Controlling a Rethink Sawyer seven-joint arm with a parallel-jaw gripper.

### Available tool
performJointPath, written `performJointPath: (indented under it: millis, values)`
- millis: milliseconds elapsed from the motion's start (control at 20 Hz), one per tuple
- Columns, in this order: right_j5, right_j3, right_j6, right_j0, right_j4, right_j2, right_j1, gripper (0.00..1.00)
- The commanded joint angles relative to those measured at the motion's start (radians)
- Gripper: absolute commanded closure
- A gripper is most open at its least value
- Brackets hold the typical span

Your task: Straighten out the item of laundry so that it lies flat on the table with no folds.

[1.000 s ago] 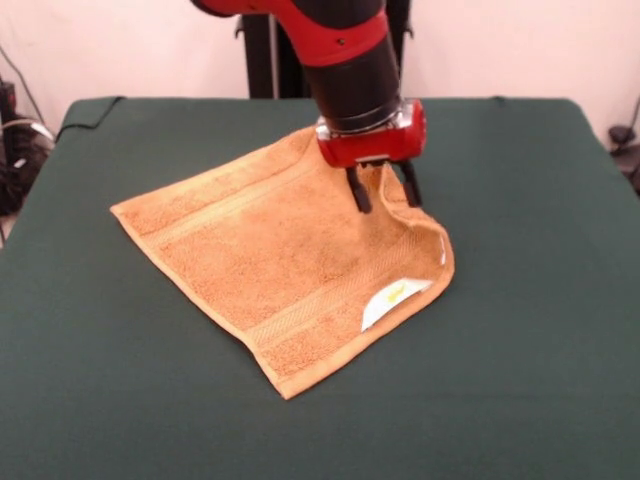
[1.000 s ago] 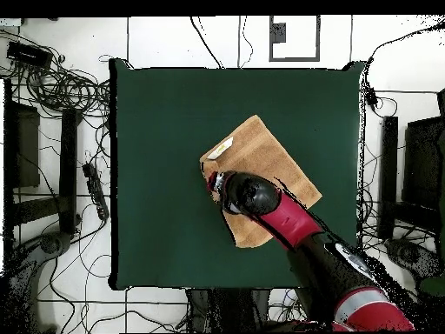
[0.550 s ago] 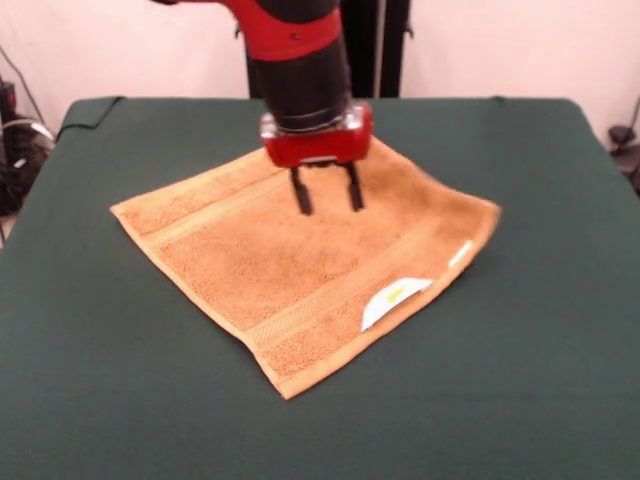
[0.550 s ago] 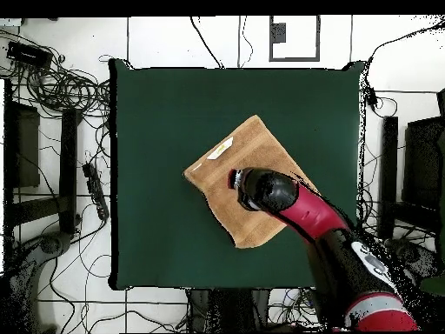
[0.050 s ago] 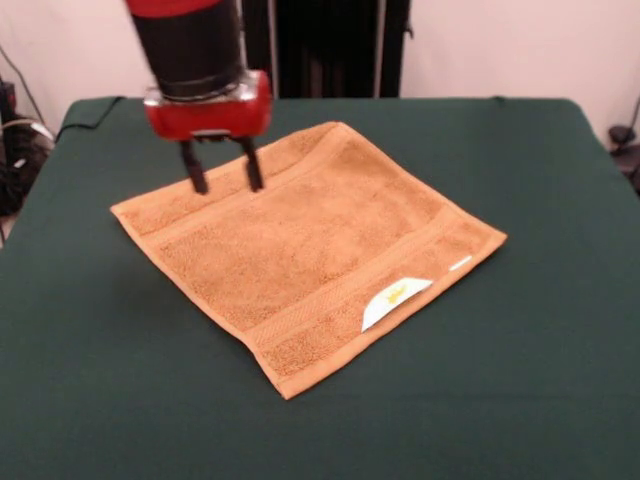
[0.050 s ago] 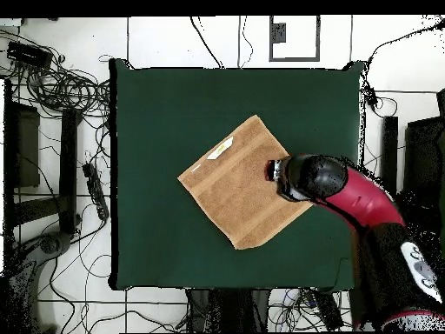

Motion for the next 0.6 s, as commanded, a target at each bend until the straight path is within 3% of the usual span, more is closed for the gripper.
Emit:
performJointPath:
  millis: [50,350,600]
  values:
    - [0.086,-0.155,0.022,-0.020,-0.057,0.023,0.058,0.00]
    - [0.053,-0.202,0.062,-0.030,-0.065,0.027,0.083,0.00]
    - [0.119,-0.277,0.039,-0.045,-0.093,0.012,0.081,0.00]
